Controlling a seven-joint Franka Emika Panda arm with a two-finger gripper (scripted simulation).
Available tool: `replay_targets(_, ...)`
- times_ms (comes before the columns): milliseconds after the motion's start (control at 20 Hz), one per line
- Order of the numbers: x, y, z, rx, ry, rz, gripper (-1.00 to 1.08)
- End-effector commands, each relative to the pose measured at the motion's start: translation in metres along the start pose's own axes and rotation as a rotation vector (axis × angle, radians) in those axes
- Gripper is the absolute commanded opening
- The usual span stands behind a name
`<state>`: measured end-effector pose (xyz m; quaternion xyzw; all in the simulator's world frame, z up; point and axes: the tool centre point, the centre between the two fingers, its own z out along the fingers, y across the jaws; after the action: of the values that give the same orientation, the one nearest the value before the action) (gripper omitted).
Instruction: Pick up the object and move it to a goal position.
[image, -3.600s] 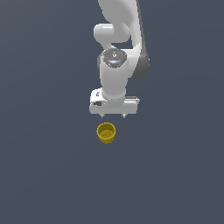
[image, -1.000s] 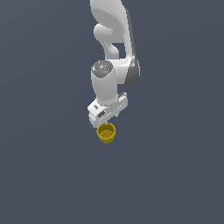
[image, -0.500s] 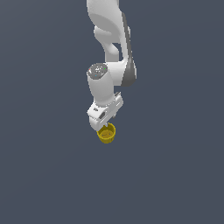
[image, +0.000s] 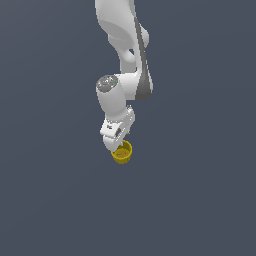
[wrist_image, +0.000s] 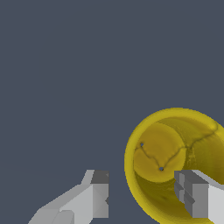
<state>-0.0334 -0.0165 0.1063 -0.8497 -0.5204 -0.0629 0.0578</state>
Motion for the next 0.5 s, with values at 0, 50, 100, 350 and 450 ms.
replay_targets(0, -0.0022, 0.0001, 0.0023, -0.003, 0.010, -0.055, 0.28)
replay_targets(50, -0.0031, 0.0001, 0.0032, -0.004, 0.014, -0.076, 0.28)
replay_targets(100, -0.0040, 0.0001, 0.0041, -0.006, 0.018, -0.097, 0.28)
replay_targets(350, -0.0083, 0.0001, 0.0082, -0.015, 0.037, -0.204, 0.28)
replay_targets(450, -0.0100, 0.0001, 0.0097, -0.019, 0.044, -0.244, 0.28)
